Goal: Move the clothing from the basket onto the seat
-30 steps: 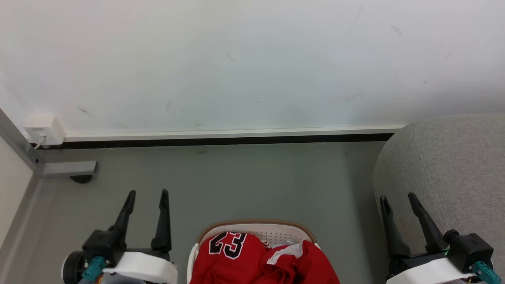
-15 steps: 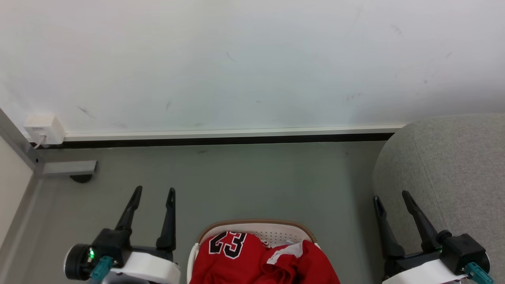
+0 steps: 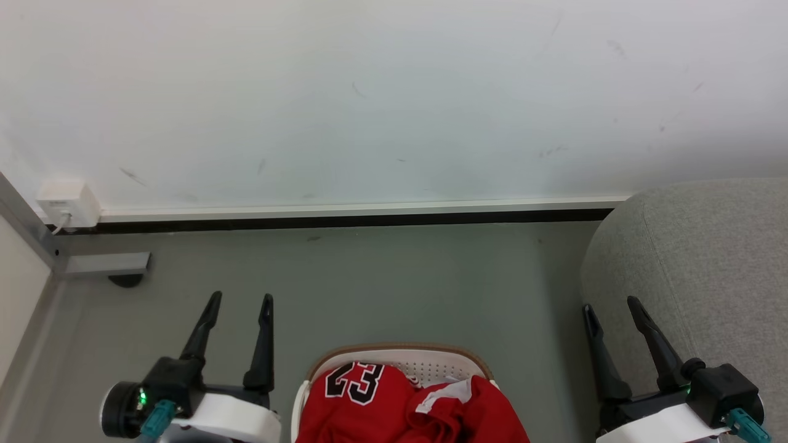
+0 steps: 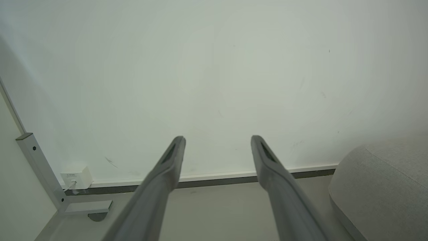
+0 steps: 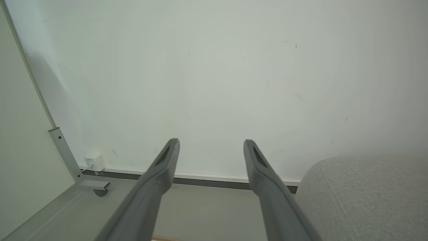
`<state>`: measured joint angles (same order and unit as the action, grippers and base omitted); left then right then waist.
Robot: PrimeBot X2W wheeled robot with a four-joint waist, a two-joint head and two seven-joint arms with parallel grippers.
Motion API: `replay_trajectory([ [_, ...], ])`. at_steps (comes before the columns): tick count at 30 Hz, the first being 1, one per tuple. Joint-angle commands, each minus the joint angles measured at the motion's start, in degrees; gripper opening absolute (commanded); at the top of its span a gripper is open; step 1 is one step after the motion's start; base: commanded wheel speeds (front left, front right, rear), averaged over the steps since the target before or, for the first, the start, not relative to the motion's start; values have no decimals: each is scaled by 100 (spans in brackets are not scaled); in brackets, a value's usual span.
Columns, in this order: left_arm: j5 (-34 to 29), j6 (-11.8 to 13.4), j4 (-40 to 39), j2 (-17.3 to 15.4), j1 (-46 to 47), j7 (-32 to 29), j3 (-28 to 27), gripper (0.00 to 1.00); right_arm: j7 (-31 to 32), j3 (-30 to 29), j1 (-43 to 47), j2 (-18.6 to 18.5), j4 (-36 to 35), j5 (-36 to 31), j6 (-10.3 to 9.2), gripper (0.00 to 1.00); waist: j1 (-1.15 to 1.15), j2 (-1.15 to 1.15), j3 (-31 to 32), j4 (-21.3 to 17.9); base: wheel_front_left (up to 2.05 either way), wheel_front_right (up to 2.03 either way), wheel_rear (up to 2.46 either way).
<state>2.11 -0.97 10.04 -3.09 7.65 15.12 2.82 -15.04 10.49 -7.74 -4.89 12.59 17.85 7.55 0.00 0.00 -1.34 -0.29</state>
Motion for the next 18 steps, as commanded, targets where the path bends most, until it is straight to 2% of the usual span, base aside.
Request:
replay_trajectory([
  [1, -19, 1, 8, -17, -10, 6, -14, 100, -19, 1, -14, -17, -23, 54, -12, 100, 0, 0, -7, -1, 0, 0, 0],
  [10, -3, -44, 61, -4, -12, 6, -26, 100, -20, 28, -35, -25, -10, 94, -12, 100, 0, 0, -42, -50, 0, 0, 0],
  [18, 41, -97, 326, 0, 139, 6, -5, 100, -19, 21, -130, -16, -38, 160, -12, 100, 0, 0, -276, -269, 0, 0, 0],
])
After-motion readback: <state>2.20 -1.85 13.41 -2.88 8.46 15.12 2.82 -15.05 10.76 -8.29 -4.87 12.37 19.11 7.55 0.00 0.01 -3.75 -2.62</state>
